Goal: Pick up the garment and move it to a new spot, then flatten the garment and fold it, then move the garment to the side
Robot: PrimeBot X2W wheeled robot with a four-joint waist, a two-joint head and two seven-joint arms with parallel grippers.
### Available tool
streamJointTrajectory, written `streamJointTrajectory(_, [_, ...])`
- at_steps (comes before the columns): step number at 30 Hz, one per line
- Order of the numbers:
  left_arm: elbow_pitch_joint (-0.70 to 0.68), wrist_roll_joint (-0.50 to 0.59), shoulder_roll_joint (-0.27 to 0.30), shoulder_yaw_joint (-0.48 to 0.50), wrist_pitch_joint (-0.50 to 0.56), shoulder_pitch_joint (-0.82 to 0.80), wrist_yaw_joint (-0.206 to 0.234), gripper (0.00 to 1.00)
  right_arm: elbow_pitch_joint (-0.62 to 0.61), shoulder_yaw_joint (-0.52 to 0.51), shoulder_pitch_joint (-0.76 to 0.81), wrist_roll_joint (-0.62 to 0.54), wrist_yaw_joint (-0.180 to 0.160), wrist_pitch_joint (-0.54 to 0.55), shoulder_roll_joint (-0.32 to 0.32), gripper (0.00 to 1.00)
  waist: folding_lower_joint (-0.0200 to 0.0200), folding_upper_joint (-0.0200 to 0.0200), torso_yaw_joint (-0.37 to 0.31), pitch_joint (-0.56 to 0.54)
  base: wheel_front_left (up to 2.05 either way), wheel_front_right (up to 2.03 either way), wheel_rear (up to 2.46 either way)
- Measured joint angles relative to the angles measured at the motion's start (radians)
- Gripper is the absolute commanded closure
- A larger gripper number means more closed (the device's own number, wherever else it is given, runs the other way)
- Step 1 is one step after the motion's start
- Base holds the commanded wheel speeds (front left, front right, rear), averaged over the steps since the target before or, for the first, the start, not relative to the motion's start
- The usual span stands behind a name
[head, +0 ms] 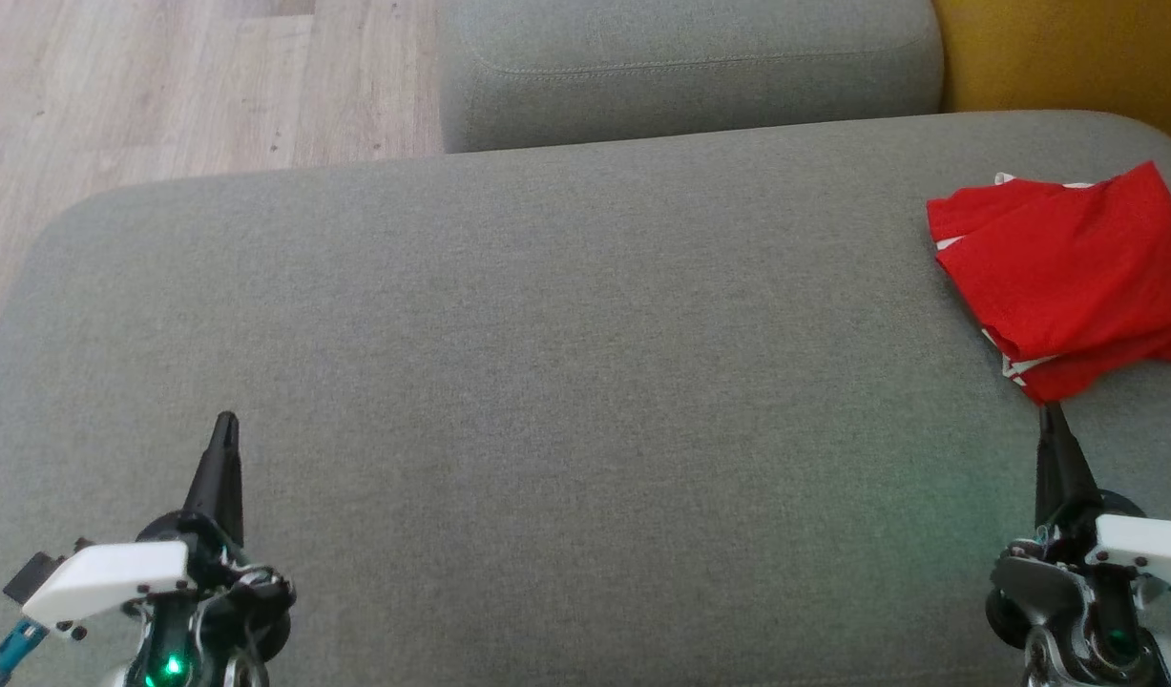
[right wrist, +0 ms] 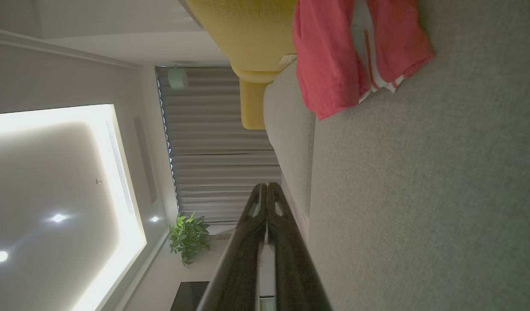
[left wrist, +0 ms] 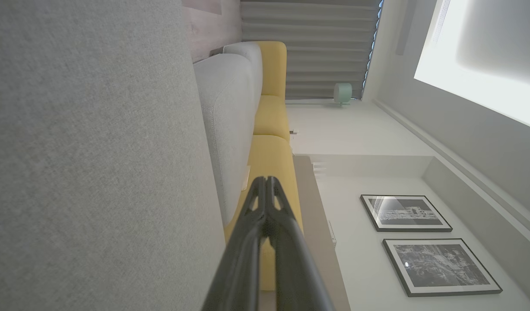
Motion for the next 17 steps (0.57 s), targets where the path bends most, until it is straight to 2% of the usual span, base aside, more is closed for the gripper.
streamJointTrajectory(17, [0.000, 0.000, -0.002, 0.003, 0.007, 0.000, 0.000, 1.00, 0.000, -0.004, 0.000, 0.000, 0.000, 0.000, 0.003, 1.00, 0.0000, 0.0000, 0.000, 0.000, 0.00, 0.00, 0.00])
